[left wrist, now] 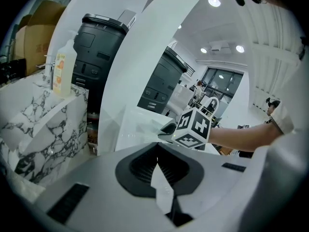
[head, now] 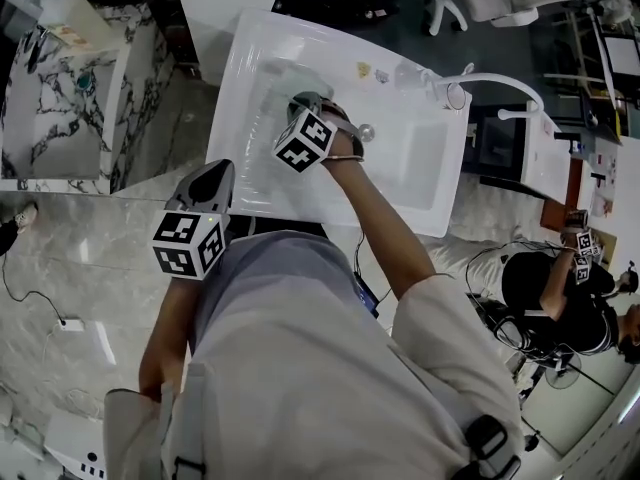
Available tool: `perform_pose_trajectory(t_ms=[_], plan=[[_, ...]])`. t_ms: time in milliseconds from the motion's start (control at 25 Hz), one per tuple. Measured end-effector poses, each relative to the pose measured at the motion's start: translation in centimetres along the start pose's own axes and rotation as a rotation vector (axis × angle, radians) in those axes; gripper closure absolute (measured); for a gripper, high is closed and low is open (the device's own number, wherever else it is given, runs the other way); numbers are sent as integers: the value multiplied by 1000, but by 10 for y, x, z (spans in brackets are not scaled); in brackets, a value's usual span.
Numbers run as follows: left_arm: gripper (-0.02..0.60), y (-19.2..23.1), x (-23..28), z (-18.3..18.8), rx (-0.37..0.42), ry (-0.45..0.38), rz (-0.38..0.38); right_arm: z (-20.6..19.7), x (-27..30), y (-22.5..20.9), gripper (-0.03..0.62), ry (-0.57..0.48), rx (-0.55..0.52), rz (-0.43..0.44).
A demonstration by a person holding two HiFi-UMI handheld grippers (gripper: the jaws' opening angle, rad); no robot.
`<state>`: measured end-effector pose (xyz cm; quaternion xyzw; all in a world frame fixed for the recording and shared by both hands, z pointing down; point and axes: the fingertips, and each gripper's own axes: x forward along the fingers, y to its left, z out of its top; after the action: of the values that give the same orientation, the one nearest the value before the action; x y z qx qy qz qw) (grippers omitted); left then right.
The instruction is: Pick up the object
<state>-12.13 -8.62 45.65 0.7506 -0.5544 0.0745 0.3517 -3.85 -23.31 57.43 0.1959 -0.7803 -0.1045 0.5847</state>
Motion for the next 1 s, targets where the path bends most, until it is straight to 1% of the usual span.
perform_pose_trajectory(t_ms=[160,480,1000], plan=[[581,-2,-1,2,13,0,-7,-2,-7,3,537,-2,1,-9],[580,0,-7,3,22,-6,-8,-12,-17,21,537,1,-4,2],[580,-5,-14,2,25,-16,-8,-26,-41,43,537,-11,63,20]])
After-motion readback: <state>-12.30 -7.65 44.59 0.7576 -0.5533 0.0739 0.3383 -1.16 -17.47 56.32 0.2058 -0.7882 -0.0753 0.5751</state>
